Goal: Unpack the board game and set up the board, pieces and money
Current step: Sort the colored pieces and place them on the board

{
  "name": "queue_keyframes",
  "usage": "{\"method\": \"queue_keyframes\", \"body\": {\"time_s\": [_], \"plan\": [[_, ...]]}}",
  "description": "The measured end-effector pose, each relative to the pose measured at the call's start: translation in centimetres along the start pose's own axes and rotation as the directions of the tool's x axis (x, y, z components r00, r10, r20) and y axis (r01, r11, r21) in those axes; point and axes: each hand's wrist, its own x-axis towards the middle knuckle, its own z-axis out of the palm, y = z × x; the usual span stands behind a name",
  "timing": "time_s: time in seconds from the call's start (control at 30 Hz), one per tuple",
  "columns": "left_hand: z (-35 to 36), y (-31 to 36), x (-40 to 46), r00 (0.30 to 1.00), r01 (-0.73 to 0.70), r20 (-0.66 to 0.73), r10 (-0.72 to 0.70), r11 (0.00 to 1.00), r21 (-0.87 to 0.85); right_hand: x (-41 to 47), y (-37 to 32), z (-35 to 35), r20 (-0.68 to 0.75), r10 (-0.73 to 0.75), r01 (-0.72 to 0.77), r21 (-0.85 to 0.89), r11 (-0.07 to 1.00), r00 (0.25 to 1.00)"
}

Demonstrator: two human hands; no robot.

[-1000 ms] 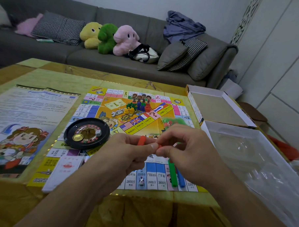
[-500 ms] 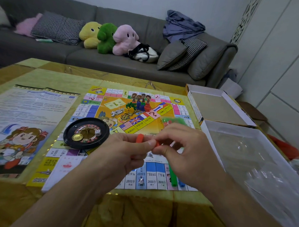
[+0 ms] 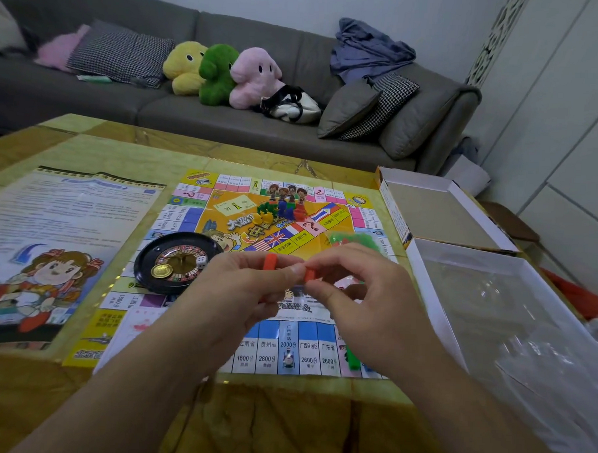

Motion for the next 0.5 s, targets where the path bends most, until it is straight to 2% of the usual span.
{"method": "queue_keyframes", "body": {"time_s": [0.1,0.13,0.17,0.2,0.23,0.27,0.3,0.33,0.4,0.5], "plan": [[-1.0,0.6,0.7,0.994,0.035,-0.105,-0.033,0.999,0.018,0.1,0.2,0.2,-0.052,0.102,-0.099,0.054,0.994,0.993],[-1.4,0.7,0.9,0.987,0.046,-0.155,-0.035,0.997,0.067,0.2,0.4,0.2,-0.065,0.137,-0.133,0.063,0.989,0.988],[-1.9,0.7,1.2,0.976,0.051,-0.219,-0.006,0.978,0.201,0.2,0.5,0.2,-0.074,0.163,-0.159,0.058,0.986,0.984],[-2.4,0.6,1.6,0.959,0.054,-0.275,0.072,0.903,0.427,0.2,0.6,0.2,-0.078,0.180,-0.177,0.042,0.983,0.981],[-2.8,0.4,1.8,0.941,0.059,-0.287,0.181,0.747,0.663,0.1,0.7,0.1,-0.076,0.190,-0.189,0.024,0.982,0.979],[-2.9,0.1,1.9,0.931,0.052,-0.242,0.274,0.555,0.830,0.1,0.7,0.1,-0.071,0.198,-0.198,0.009,0.980,0.978],[-2.8,-0.2,2.0,0.930,0.042,-0.180,0.321,0.394,0.918,0.0,0.8,0.1,-0.061,0.204,-0.205,-0.006,0.979,0.977],[-2.8,-0.7,2.1,0.936,0.028,-0.125,0.330,0.284,0.958,-0.1,0.7,0.1,-0.049,0.209,-0.210,-0.016,0.978,0.977],[-2.7,-1.8,2.6,0.951,-0.007,-0.050,0.306,0.183,0.983,-0.2,0.7,0.2,-0.026,0.213,-0.214,-0.029,0.976,0.977],[-2.4,-2.6,3.1,0.961,-0.051,0.019,0.278,0.108,0.993,-0.2,0.8,0.3,0.010,0.219,-0.218,-0.046,0.975,0.976]]}}
